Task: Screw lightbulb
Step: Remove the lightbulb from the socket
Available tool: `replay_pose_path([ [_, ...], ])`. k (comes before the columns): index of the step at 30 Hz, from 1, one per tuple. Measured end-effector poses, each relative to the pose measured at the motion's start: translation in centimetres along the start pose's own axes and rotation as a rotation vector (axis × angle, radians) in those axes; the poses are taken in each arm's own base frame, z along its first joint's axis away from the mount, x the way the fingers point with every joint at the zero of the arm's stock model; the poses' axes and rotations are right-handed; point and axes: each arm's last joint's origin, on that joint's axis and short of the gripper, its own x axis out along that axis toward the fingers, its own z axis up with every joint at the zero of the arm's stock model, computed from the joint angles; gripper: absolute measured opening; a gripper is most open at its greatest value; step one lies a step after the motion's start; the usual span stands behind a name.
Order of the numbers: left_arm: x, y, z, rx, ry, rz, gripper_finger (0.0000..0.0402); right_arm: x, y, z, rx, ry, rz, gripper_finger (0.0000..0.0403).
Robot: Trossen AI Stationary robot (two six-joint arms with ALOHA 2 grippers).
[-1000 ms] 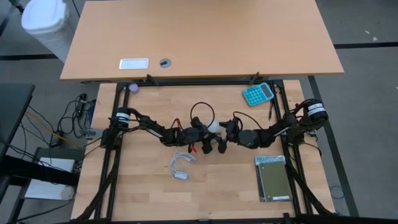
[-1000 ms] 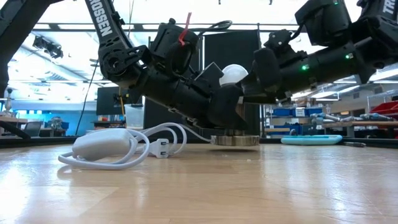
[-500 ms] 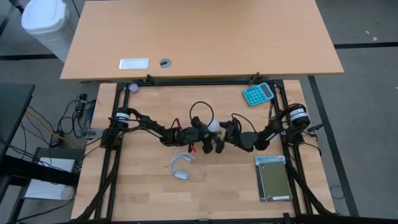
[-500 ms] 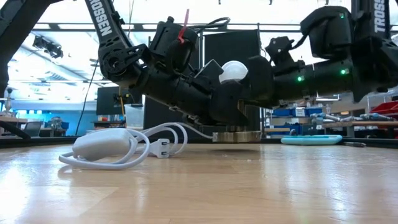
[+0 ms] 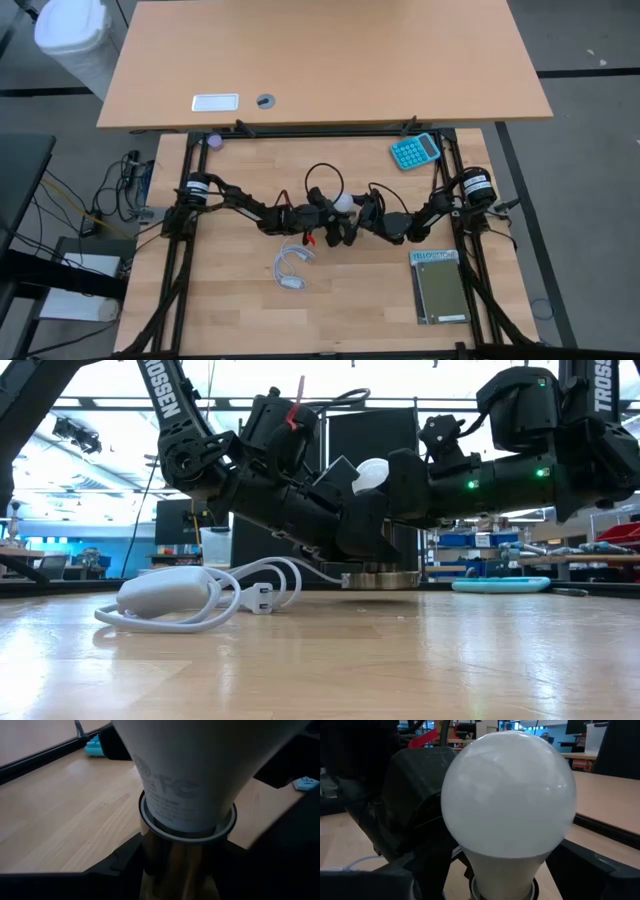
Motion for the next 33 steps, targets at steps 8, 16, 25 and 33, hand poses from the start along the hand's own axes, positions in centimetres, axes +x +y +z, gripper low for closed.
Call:
replay_pose_path([
  [8,0.0,0.0,-0.1,0.001,0.008,0.001,0.0195,0.0,0.0,0.0,-0.001,0.0,0.001,0.0237],
  [16,0.0,0.0,-0.1,0.0,0.008,0.001,0.0195,-0.1,0.2,-0.1,-0.004,0.005,0.011,0.0181],
  [25,0.0,0.0,-0.1,0.0,0.012,-0.015,0.0195,-0.2,0.3,-0.1,0.006,0.005,0.018,0.0185],
  [33,0.0,-0.3,-0.2,0.065,0.038,-0.119,0.0195,-1.2,-0.3,-0.7,0.042,0.029,0.105,0.0175],
])
